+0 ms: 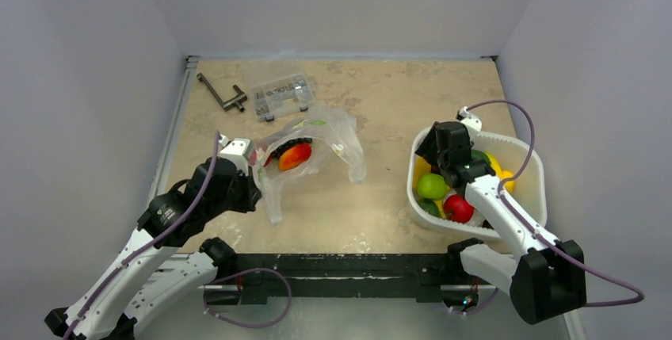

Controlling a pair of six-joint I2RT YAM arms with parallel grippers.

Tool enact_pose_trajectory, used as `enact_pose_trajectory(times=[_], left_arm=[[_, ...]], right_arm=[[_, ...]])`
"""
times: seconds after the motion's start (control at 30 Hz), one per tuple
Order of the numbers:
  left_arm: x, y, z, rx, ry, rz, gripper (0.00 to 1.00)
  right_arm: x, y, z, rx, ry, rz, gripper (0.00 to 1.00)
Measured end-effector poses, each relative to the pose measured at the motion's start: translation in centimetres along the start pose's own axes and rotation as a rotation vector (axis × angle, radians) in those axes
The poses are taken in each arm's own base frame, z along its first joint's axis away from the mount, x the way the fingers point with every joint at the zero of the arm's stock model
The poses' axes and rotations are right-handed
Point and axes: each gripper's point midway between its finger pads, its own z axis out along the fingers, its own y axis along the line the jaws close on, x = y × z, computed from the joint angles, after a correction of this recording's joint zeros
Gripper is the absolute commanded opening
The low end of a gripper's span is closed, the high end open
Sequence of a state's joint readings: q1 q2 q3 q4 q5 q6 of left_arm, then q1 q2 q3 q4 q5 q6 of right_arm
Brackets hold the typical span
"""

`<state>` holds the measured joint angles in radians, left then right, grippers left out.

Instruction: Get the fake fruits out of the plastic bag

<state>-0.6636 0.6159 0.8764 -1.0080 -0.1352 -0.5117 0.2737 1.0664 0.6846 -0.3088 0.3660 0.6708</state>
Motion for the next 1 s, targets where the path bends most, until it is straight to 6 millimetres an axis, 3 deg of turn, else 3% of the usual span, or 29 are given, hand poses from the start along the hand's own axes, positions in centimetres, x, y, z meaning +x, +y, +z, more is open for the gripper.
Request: enact_pose_trajectory(times=[0.33,0.77,0.87,1.0], left_arm=[[-0.1,0.1,-0.1,0.001,-0.009,-0.001,0.0],[0.0,0.0,0.0,-0.002,-0.003,0.0,0.0],[0.0,0.0,0.0,-0.003,-0.003,0.0,0.0],[0.0,0.1,0.0,-0.003,-0.003,0.0,0.0]], right_arm=[[-0.2,0.3,-0.5,-0.042,-0.023,0.015,0.92],[-3.0,2.1,-3.8,-0.173,-0.098,-0.003,0.92],[-4.2,3.7,-5.4,-0.246,-0.117,-0.027,0.91],[-4.6,8.2,-8.7,-0.402,-0.126,-0.107,0.9]])
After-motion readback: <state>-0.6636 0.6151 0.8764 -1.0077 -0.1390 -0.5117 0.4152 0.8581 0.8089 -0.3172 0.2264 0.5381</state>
